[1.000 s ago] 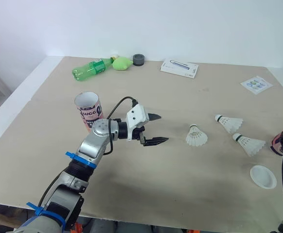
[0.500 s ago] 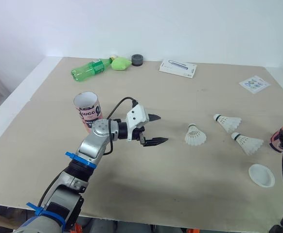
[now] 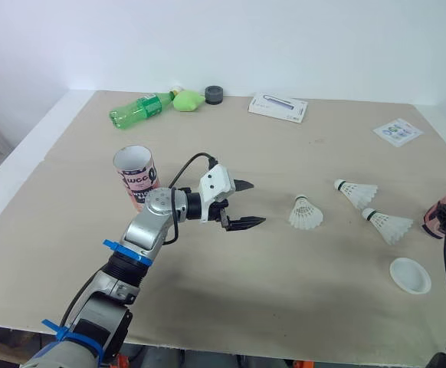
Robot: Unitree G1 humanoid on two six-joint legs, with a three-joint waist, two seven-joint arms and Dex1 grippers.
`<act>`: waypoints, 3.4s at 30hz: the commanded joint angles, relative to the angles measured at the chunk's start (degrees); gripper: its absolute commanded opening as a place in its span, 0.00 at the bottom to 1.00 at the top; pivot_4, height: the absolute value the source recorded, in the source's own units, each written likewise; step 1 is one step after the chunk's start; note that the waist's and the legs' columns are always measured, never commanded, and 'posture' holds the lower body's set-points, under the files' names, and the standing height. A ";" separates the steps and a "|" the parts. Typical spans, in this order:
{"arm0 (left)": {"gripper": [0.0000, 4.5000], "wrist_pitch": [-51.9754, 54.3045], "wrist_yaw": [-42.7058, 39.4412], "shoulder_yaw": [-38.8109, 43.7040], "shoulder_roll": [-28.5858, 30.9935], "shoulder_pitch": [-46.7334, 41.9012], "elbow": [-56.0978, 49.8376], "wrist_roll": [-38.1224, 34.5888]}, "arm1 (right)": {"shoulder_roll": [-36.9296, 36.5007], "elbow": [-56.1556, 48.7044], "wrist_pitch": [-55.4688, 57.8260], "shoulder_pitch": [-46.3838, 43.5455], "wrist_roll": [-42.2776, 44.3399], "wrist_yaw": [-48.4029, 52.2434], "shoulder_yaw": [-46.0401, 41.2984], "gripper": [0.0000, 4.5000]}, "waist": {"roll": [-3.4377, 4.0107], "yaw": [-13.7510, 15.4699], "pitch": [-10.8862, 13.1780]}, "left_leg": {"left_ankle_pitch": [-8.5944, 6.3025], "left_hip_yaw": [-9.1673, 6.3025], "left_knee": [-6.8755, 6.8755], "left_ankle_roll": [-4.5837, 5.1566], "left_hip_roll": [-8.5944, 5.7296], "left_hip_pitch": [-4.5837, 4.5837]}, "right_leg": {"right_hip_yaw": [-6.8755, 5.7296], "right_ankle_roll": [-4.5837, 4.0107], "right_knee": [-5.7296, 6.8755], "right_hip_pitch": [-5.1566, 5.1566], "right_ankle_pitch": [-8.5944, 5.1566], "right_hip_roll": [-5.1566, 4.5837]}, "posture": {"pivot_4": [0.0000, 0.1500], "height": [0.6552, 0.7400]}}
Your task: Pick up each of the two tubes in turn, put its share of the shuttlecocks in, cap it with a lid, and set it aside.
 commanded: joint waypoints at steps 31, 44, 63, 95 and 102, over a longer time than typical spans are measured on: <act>1.00 -0.52 0.30 1.62 0.11 -1.57 -1.11 -0.66 | -0.44 -7.61 6.57 4.13 1.54 5.15 1.37 0.61 | -0.04 -0.09 0.02 | 0.06 0.01 -0.03 0.08 0.01 0.00 | 0.04 0.22 -0.02 -0.02 -0.04 0.02 | 1.00 0.87; 1.00 -1.34 -0.19 2.25 0.11 -2.40 -0.64 -0.88 | -2.94 -4.32 4.18 5.65 -0.40 6.29 0.73 0.61 | -0.05 -0.03 0.03 | 0.06 0.01 0.00 0.08 0.01 0.00 | 0.03 0.24 -0.02 0.00 -0.04 0.02 | 1.00 0.87; 1.00 -1.66 -0.39 2.65 -0.11 -2.63 0.08 -0.53 | -1.89 -6.26 4.28 7.26 3.04 7.53 -1.49 0.98 | 0.08 0.09 0.03 | 0.06 0.03 -0.04 0.08 -0.04 -0.05 | 0.04 0.22 -0.05 -0.03 -0.04 -0.04 | 1.00 0.87; 1.00 3.51 -5.04 4.12 5.64 6.69 -9.40 -5.57 | -1.84 -49.52 8.28 40.56 27.51 35.31 -17.36 0.98 | 0.13 -0.35 0.01 | -0.04 -0.02 -0.15 0.06 0.04 0.03 | 0.01 0.33 -0.05 -0.03 -0.30 0.04 | 1.00 0.87; 1.00 -1.86 -7.94 4.77 11.49 16.80 -16.62 -5.79 | -8.63 -60.09 7.97 34.39 33.45 34.84 -3.56 0.98 | -0.12 0.08 0.12 | 0.14 -0.05 -0.04 0.07 0.12 0.03 | 0.01 0.06 -0.05 -0.02 -0.17 0.08 | 1.00 0.87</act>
